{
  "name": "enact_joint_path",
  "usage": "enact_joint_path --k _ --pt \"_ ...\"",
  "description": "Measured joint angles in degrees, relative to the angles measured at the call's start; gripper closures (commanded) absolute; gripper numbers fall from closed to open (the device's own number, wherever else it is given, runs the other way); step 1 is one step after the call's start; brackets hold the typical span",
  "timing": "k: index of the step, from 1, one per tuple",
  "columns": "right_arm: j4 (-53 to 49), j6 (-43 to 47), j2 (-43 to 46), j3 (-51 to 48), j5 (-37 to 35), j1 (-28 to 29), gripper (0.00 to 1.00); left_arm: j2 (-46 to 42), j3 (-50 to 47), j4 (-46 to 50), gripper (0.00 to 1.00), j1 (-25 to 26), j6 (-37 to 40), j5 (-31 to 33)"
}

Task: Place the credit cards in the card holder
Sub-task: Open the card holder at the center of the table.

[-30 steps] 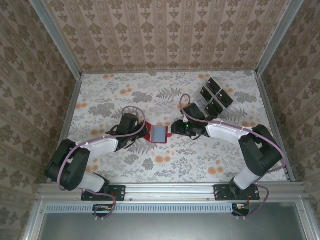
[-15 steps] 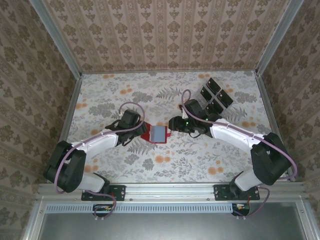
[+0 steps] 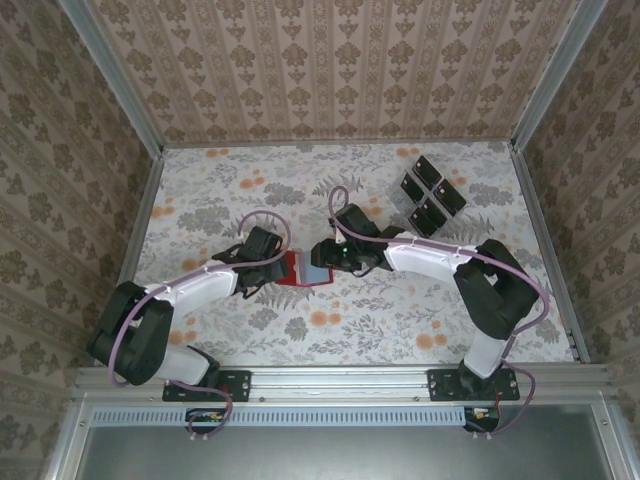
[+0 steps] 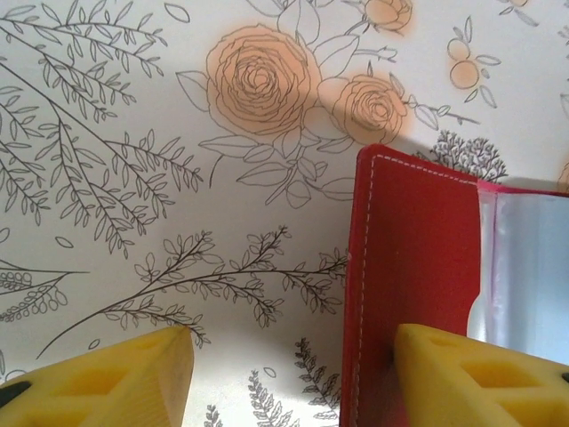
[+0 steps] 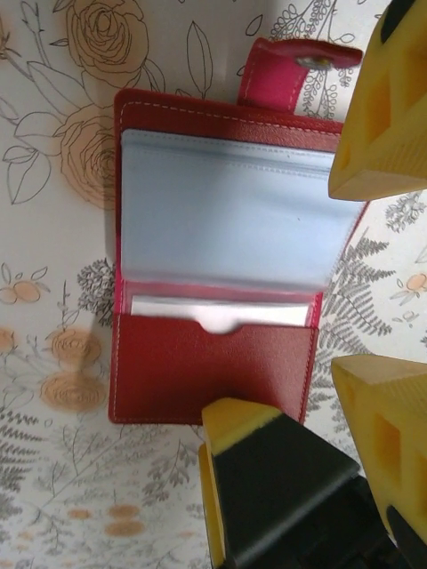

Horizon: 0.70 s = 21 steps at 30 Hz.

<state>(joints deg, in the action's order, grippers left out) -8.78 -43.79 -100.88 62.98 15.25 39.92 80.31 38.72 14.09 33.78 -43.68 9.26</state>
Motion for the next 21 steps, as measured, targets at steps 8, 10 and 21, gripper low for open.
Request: enact_joint_path --k 8,10,21 --pt "0.0 0.11 -4.83 2.32 -0.26 0.0 0.51 2.86 0.07 0.35 0.38 -0.02 0.85 0.39" --pt "0.04 0.31 -5.81 3.06 -0.52 0.0 0.51 4.02 0.31 0.98 0.38 -0.07 1.31 0.52" --pt "0.02 0.52 -7.82 2.36 -1.75 -1.64 0.52 7.28 5.01 4.44 0.37 -0.11 3.91 1.55"
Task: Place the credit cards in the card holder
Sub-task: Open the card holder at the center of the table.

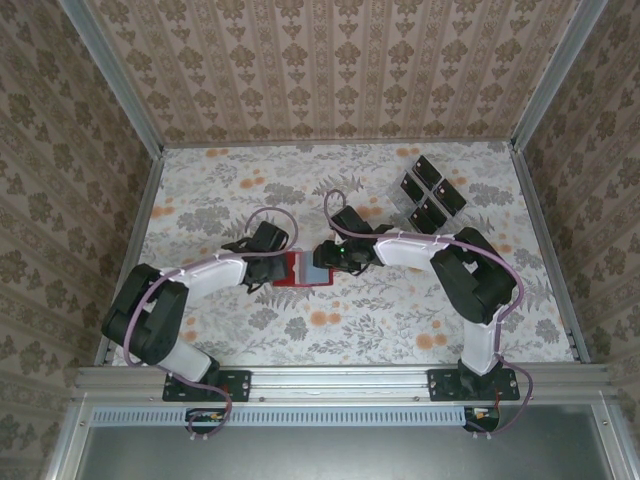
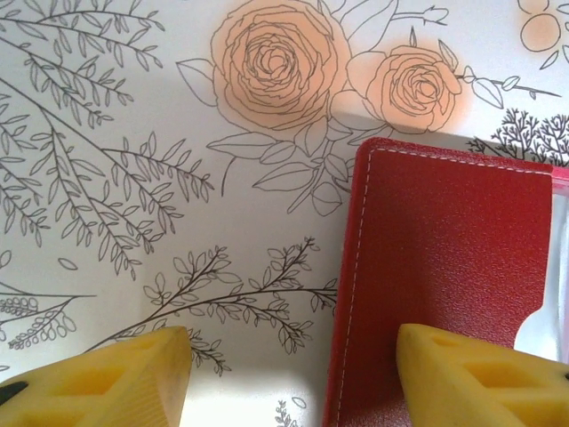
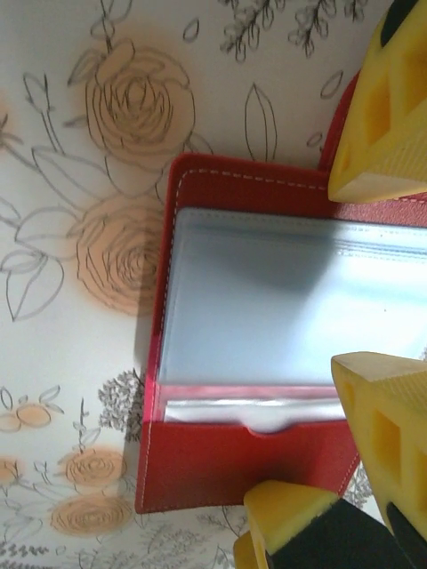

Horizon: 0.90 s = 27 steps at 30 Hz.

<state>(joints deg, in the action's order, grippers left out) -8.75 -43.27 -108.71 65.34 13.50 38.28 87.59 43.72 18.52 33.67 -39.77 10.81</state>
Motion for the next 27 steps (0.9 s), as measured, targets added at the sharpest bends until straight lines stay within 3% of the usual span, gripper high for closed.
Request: enact_joint_path --k 12,27 --pt "-0.02 0.04 0.11 -0.74 0.02 -0.33 0.52 2.05 2.21 3.91 0.34 0.0 3.23 1.51" --pt "-7.72 6.56 4.52 5.57 -1.27 -0.26 0.53 -5.6 5.09 5.22 0.31 0.0 5.57 0.9"
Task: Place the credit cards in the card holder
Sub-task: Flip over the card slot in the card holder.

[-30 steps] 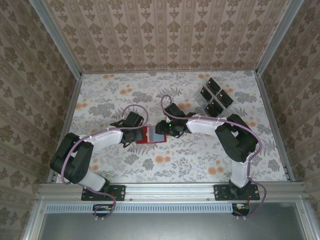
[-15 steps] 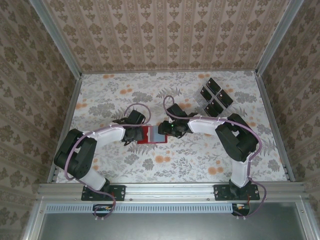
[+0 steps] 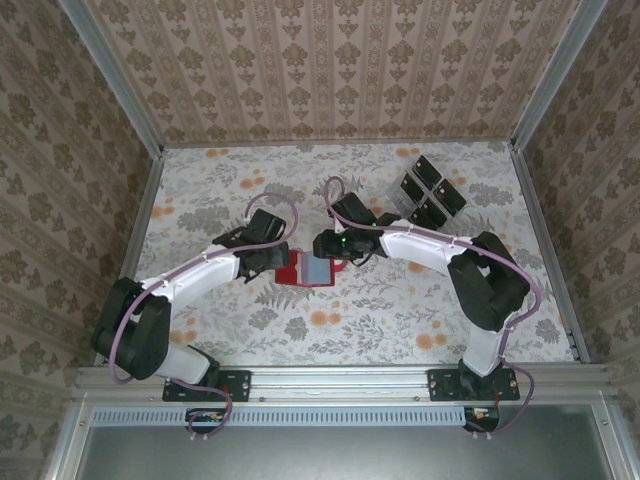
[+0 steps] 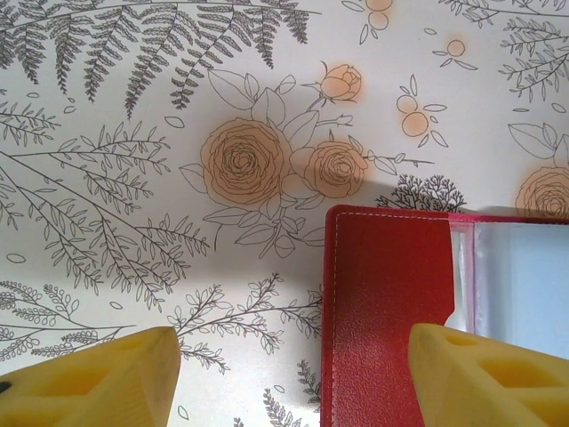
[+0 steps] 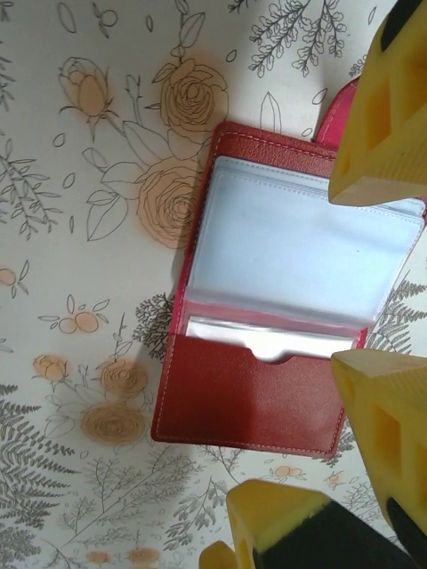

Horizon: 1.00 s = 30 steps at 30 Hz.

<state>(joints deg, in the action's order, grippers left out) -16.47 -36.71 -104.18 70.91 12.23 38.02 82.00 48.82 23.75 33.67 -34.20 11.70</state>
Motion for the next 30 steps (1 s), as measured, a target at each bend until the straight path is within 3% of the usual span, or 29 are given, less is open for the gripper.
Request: enact_joint_path --k 30 --pt "-4.74 4.0 -10.67 8.24 0.22 0.66 0.56 5.31 -6.01 -4.96 0.37 -0.98 -0.02 0.15"
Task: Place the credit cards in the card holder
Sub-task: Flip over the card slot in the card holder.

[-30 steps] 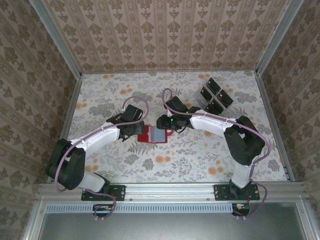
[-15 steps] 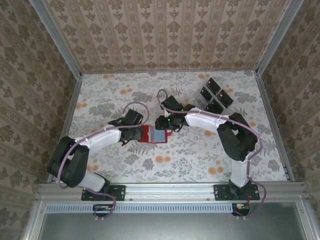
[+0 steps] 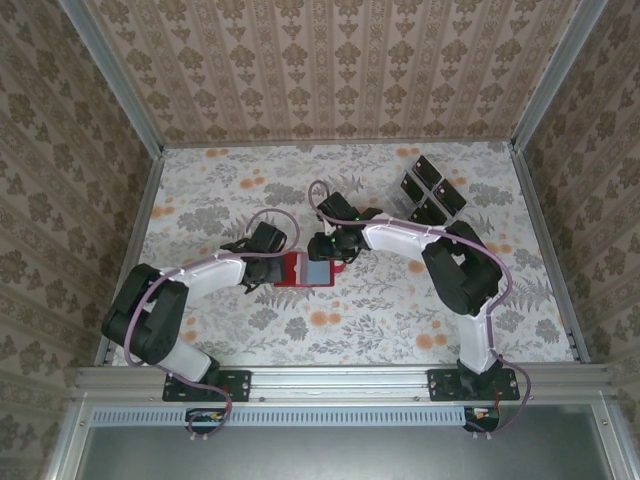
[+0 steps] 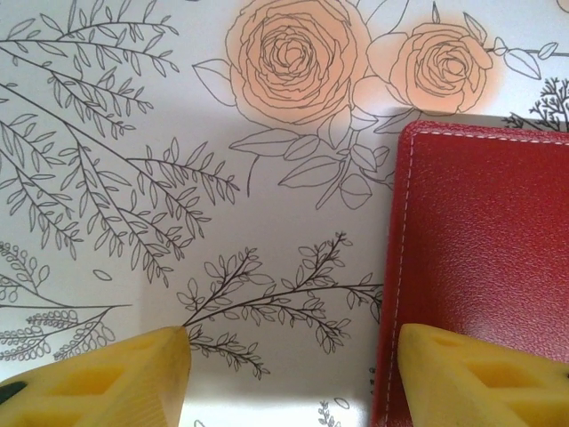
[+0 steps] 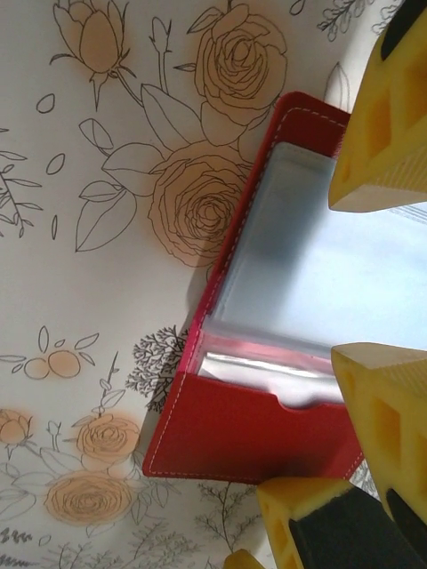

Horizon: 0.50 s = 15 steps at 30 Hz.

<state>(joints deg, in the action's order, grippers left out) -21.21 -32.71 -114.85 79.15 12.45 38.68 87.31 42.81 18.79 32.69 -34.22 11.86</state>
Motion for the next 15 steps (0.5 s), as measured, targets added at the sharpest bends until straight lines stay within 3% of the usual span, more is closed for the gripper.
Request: enact_joint_path --k 15 --pt "2.4 -2.4 -2.43 0.04 3.56 0.79 0.56 1.16 -0.11 -2.75 0.38 -0.52 0.04 -1.11"
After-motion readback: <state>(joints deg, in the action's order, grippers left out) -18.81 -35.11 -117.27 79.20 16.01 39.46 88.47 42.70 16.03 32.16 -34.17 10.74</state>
